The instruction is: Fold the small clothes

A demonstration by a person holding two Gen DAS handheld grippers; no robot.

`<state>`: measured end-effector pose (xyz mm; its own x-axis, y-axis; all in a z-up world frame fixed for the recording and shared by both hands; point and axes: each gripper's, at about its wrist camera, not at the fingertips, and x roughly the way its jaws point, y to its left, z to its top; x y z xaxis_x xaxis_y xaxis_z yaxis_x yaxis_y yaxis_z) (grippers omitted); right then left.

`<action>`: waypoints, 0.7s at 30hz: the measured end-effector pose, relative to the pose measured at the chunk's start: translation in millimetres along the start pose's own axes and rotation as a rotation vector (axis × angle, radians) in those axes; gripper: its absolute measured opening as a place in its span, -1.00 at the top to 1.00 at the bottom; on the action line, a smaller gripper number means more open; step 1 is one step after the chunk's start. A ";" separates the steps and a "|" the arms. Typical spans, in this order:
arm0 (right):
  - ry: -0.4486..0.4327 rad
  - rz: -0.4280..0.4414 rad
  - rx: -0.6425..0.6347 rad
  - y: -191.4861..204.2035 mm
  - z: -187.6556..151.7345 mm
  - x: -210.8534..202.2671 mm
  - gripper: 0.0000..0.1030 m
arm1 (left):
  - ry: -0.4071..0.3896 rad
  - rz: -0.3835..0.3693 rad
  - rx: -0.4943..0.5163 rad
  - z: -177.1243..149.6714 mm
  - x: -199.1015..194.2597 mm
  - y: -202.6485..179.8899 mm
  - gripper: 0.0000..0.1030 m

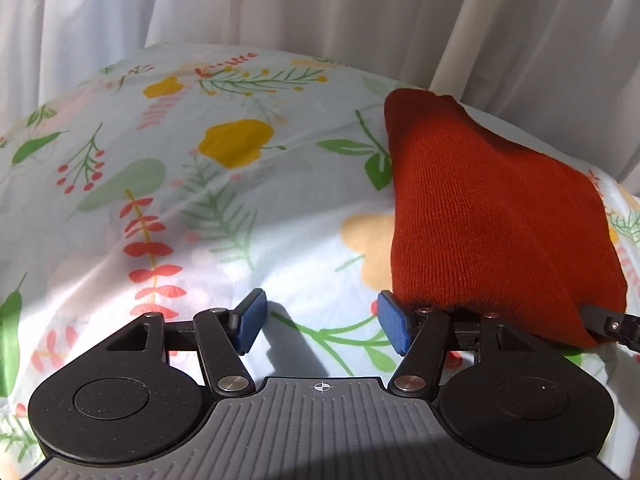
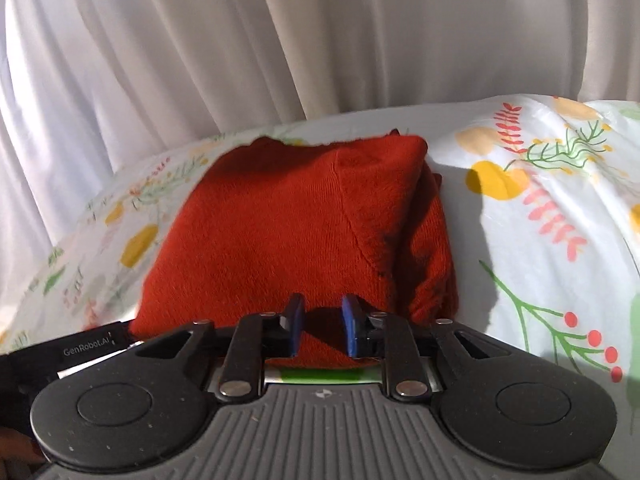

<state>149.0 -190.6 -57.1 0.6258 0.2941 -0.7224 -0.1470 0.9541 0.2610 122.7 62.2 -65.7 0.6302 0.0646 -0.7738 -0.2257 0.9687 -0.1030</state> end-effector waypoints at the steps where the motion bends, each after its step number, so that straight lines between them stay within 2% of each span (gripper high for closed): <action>1: -0.002 0.006 0.004 -4.0 -4.1 2.0 1.00 | 0.019 -0.014 -0.029 3.6 -2.5 2.6 -0.24; 3: -0.002 0.017 0.004 -5.7 -3.8 -0.1 1.00 | -0.025 -0.037 -0.064 12.5 -16.7 8.7 -0.26; 6: -0.009 0.014 -0.014 0.9 0.3 -10.7 1.00 | -0.131 -0.050 -0.043 23.1 -34.6 7.2 -0.38; 9: -0.044 0.035 0.001 4.7 3.8 -18.0 0.93 | -0.094 -0.121 -0.018 25.9 -27.6 -1.8 -0.37; 12: -0.040 0.030 0.005 5.6 5.3 -14.1 0.92 | -0.079 -0.119 0.008 17.8 -19.4 -8.7 -0.38; 16: 0.013 -0.003 -0.017 3.8 1.2 -1.9 0.94 | -0.055 -0.103 0.055 18.6 -10.9 -16.4 -0.41; 21: 0.022 -0.025 -0.084 9.0 -0.2 4.0 0.99 | -0.058 -0.096 0.071 16.6 -8.6 -18.2 -0.44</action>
<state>149.9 -180.8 -57.7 0.6134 0.2700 -0.7422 -0.1957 0.9624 0.1883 133.7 47.9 -46.8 0.6890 -0.0175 -0.7246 -0.1102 0.9856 -0.1286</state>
